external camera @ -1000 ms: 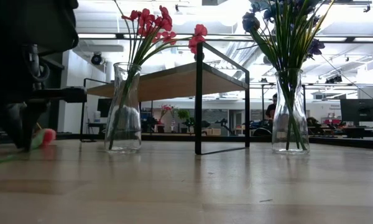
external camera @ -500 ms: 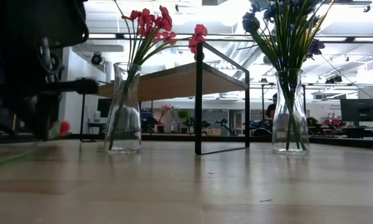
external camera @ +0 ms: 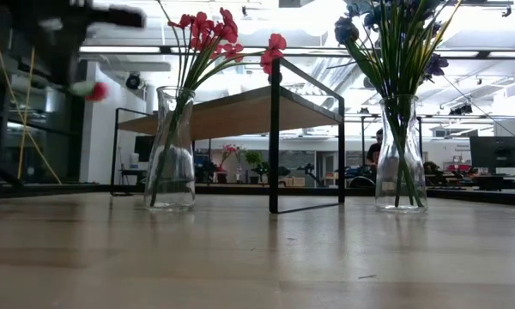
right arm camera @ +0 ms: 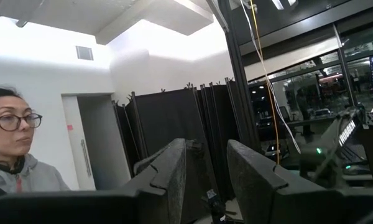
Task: Pick and place flowers into a vace then onto a shelf
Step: Put the orange tulip into the left transparent flower vase
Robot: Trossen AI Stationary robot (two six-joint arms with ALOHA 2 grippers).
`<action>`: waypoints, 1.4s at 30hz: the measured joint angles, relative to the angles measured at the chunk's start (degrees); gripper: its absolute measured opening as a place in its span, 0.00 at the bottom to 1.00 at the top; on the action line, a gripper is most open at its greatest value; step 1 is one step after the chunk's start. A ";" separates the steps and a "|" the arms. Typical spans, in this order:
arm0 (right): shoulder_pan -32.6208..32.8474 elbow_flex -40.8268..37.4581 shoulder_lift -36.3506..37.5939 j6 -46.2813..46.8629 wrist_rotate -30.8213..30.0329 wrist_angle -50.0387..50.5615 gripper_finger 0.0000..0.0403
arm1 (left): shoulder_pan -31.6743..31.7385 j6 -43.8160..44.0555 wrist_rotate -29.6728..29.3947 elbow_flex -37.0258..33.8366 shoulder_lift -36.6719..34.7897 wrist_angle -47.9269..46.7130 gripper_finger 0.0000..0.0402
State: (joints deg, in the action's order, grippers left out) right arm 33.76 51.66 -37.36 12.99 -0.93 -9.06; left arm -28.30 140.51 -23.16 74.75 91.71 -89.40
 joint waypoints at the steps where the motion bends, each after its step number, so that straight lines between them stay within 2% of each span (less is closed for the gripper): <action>1: 0.00 0.00 0.00 -0.01 0.01 0.01 0.27 | -0.25 -0.42 -2.48 0.27 -0.46 -0.10 0.05; 4: 0.02 0.00 0.00 -0.14 0.07 0.25 0.27 | -1.87 -0.39 -5.67 2.89 -1.51 -0.39 0.05; 13: 0.02 0.02 0.00 0.67 0.48 0.98 0.27 | -7.09 -0.57 -8.79 7.95 -0.67 -0.18 0.05; 15: 0.02 0.01 0.00 1.38 0.48 1.30 0.27 | -8.97 0.05 -13.37 9.30 -0.76 -0.79 0.05; 22: 0.02 0.01 0.00 1.51 0.49 1.40 0.27 | -12.72 -1.96 -37.20 14.02 -0.75 -0.68 0.05; 27: 0.02 0.02 0.00 1.51 0.50 1.40 0.27 | -12.58 -12.04 -51.00 18.63 -0.75 -0.59 0.05; 31: 0.02 0.00 0.00 1.51 0.48 1.40 0.27 | -12.61 -25.23 -62.13 21.01 -0.77 -0.31 0.05; 33: 0.02 0.00 0.00 1.51 0.50 1.39 0.27 | -12.58 -30.45 -65.78 21.24 -0.77 -0.27 0.05; 39: 0.02 0.00 0.00 1.08 0.50 1.40 0.27 | -10.15 -42.05 -67.22 20.31 -0.20 0.94 0.05; 42: 0.02 0.00 0.00 0.57 0.38 1.38 0.27 | -7.65 -43.71 -66.95 18.37 0.60 2.86 0.05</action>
State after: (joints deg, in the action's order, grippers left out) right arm 33.78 51.66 -37.36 13.56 -0.55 -7.68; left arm -35.95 96.80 -90.11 93.11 92.31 -86.54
